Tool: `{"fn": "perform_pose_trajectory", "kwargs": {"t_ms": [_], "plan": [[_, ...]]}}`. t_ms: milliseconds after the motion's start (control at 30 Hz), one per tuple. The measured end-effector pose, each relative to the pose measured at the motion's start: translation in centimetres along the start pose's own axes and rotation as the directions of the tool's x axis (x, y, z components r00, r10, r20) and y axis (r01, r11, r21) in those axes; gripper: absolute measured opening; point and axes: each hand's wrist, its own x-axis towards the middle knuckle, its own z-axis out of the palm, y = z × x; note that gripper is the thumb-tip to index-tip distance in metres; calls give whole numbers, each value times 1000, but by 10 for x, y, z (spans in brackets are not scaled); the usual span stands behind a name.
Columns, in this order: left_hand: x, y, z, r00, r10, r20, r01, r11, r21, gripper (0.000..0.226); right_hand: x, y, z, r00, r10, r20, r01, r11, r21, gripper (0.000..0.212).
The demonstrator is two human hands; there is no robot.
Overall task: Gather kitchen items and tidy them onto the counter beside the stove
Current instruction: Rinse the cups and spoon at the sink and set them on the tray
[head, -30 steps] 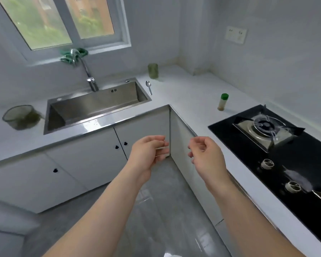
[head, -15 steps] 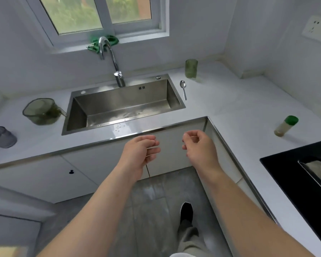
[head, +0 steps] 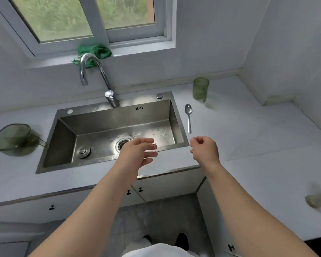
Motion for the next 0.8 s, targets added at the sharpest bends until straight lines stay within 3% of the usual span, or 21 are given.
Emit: {"fn": "perform_pose_trajectory", "kwargs": {"t_ms": [167,467,633,800], "plan": [[70,35,8,1000,-16,11,16,1000,-1,17,66,-12,11,997,63,-38,-64,998,-18,14],[184,80,32,985,-33,170,16,995,99,16,151,-22,41,965,219,-145,-237,964,-121,24],[220,85,45,978,-91,188,65,988,141,16,195,-27,55,939,280,-200,-319,925,-205,29],[239,85,52,983,-105,153,75,979,190,14,242,-29,63,941,269,-205,-323,895,-307,21]]}}
